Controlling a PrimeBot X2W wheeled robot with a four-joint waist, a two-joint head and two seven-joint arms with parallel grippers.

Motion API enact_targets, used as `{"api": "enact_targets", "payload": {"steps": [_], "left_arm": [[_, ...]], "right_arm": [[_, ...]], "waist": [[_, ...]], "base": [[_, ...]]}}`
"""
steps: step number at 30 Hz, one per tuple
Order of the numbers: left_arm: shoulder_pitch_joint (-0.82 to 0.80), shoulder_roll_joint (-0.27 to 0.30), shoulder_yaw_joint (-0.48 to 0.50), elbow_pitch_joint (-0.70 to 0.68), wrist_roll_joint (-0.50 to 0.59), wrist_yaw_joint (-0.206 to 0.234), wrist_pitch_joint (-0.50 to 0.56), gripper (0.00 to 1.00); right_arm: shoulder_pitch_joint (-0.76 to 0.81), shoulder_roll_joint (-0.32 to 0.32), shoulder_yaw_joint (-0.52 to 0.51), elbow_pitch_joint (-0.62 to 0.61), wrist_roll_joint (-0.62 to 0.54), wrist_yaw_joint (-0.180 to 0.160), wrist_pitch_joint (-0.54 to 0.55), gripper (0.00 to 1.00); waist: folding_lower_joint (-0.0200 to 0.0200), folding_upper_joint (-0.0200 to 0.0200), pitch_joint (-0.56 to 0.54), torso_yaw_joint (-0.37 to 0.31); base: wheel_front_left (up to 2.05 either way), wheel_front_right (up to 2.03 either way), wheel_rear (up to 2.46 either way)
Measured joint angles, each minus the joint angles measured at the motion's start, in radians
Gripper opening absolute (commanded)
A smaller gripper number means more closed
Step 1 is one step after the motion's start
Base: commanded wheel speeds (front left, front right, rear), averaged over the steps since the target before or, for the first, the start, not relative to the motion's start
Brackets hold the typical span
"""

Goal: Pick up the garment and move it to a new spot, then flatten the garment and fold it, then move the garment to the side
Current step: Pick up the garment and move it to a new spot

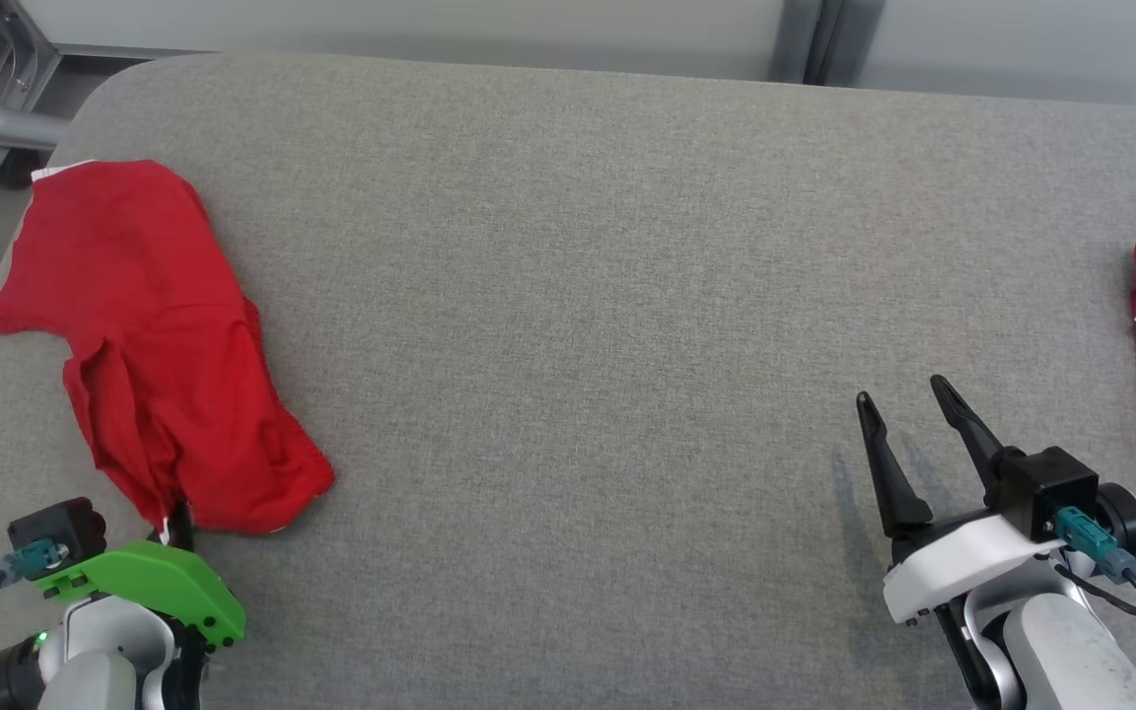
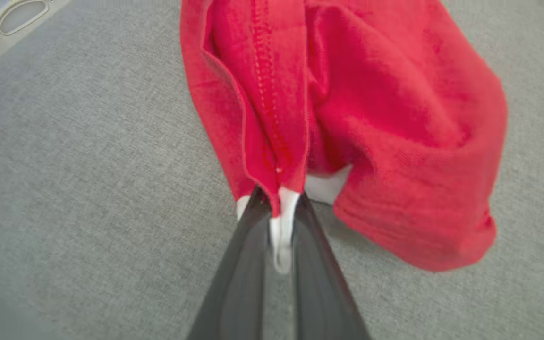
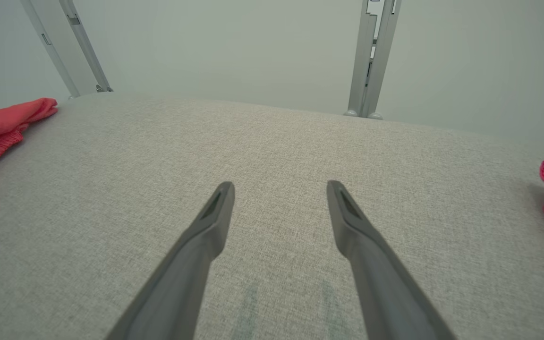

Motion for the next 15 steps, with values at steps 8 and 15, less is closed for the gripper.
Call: {"api": "enact_targets", "payload": {"steps": [8,15], "left_arm": [[-0.09,0.013,-0.017,-0.129,0.0,-0.041,-0.035,0.0],[-0.182,0.009,-0.185,-0.34,0.033,-0.111,-0.017,0.0]], "right_arm": [[0.0,0.015,-0.01,0.001,0.0,0.0,0.0,1.0],[0.0,0.049,-0.007,0.002,0.005,0.01,0.0,1.0]], "waist": [[0.0,0.0,-0.012,-0.017],[0.0,0.0,-0.034,-0.029]], "base": [[0.0,0.0,0.0],[0.0,0.0,0.0]]}}
